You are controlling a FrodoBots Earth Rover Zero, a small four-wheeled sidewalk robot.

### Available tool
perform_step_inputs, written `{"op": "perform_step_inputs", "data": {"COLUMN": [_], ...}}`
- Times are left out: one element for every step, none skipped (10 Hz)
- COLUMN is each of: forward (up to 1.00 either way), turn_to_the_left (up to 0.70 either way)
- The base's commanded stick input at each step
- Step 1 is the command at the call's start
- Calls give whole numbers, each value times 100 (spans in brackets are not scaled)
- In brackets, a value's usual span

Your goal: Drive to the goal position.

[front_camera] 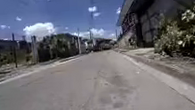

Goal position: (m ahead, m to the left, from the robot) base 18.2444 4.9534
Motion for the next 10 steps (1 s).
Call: {"op": "perform_step_inputs", "data": {"forward": [100,100,100,100,100,100,100,100,100,100], "turn_to_the_left": [-40,-40,-21,8,7,13,10,5,0,0]}}
